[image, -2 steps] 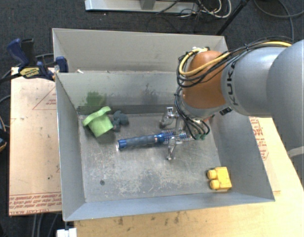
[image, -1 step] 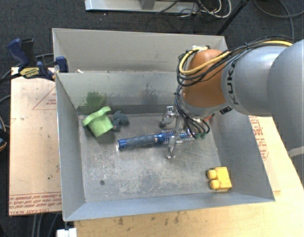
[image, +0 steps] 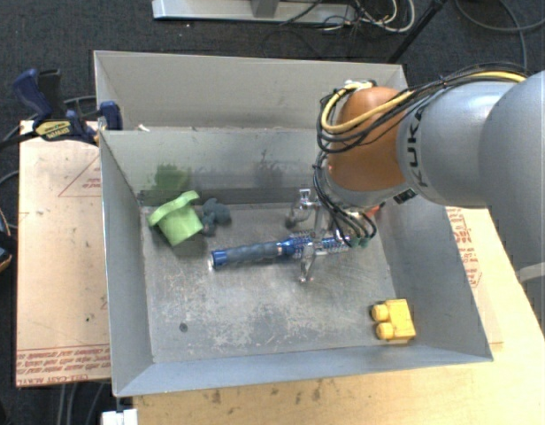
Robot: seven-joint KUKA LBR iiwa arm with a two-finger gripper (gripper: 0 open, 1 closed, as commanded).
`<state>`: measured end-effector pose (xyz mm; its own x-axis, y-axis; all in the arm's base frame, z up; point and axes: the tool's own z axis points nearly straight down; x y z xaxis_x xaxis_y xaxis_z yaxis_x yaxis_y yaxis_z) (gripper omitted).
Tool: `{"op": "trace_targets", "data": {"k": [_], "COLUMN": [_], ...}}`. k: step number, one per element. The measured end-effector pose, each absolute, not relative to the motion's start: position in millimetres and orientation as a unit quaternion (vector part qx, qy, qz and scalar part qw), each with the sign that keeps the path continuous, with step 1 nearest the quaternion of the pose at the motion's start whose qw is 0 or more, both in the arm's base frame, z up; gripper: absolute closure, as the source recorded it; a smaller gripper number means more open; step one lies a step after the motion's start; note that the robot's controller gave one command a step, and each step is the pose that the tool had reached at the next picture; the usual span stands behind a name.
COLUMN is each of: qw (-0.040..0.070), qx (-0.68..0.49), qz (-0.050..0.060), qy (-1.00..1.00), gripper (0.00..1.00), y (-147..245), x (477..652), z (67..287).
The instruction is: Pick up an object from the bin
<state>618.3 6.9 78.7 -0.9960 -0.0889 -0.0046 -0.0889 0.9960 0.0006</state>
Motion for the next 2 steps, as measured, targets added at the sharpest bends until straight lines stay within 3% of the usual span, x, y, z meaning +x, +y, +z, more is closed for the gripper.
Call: {"op": "trace_targets", "data": {"k": [2], "qw": [0.002], "qx": [-0.044], "qz": [0.0], "qy": [0.999], "gripper": [0.0], "y": [7.0], "x": [620.5], "z": [80.2]}}
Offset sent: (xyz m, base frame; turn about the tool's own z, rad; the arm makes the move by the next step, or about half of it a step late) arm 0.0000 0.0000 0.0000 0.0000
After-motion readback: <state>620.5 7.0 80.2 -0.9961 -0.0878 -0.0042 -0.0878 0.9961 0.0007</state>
